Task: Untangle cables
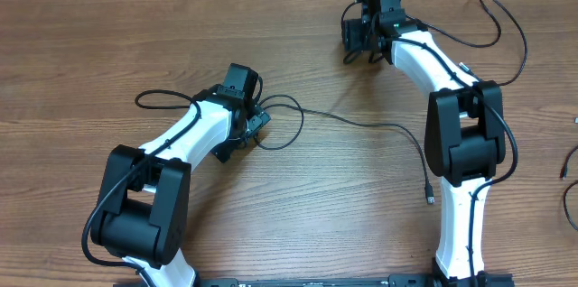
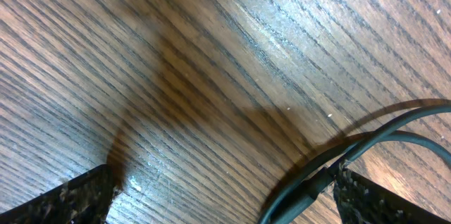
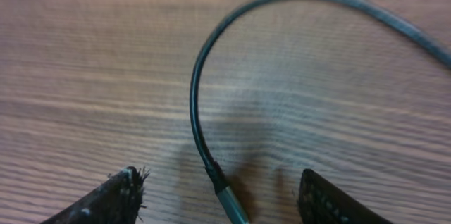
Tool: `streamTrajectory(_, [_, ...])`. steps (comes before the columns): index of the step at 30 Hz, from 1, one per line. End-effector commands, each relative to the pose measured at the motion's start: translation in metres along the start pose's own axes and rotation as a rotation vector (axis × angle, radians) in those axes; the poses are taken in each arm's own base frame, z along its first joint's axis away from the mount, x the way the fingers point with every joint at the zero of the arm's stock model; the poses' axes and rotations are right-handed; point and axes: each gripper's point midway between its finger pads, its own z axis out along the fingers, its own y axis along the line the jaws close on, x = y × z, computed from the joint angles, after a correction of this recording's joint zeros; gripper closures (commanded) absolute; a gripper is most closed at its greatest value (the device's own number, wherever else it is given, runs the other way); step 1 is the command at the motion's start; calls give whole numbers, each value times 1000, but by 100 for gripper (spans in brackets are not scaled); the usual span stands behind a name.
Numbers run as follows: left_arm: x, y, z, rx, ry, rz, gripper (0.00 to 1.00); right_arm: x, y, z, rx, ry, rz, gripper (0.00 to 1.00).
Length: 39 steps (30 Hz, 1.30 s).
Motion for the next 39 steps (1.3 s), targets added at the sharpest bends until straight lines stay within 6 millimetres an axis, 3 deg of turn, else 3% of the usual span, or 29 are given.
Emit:
streamTrajectory(1, [9, 19, 15, -61, 34, 11, 0, 12, 9, 9, -42, 27, -7, 37])
streamTrajectory(6, [9, 19, 15, -61, 34, 12, 1, 39, 3, 30, -32, 98, 1, 39])
streamTrajectory(10, [9, 19, 15, -61, 34, 12, 0, 58, 0, 41, -26, 152, 5, 51])
streamTrajectory(13, [9, 19, 15, -61, 34, 11, 1, 69, -1, 44, -23, 185, 7, 67])
streamTrajectory(15, [9, 19, 15, -61, 34, 11, 1, 73, -2, 43, -21, 204, 8, 90])
streamTrajectory(17, [9, 19, 15, -61, 34, 11, 0, 75, -2, 41, -20, 215, 10, 96])
streamTrajectory(20, [9, 19, 15, -61, 34, 11, 1, 63, -10, 31, -8, 202, 69, 96])
streamTrajectory(25, [9, 19, 15, -61, 34, 11, 0, 2, -33, -13, 43, 67, 109, 96])
streamTrajectory(29, [9, 19, 15, -61, 34, 11, 0, -63, -72, -76, 122, -111, 149, 96])
streamTrajectory(33, [9, 19, 15, -61, 34, 11, 0, -103, -134, -135, 210, -265, 220, 96])
streamTrajectory(36, [9, 19, 15, -61, 34, 11, 0, -101, -196, -160, 298, -299, 295, 96])
streamTrajectory(39, [9, 19, 15, -61, 34, 11, 0, -72, -257, -167, 367, -258, 435, 96])
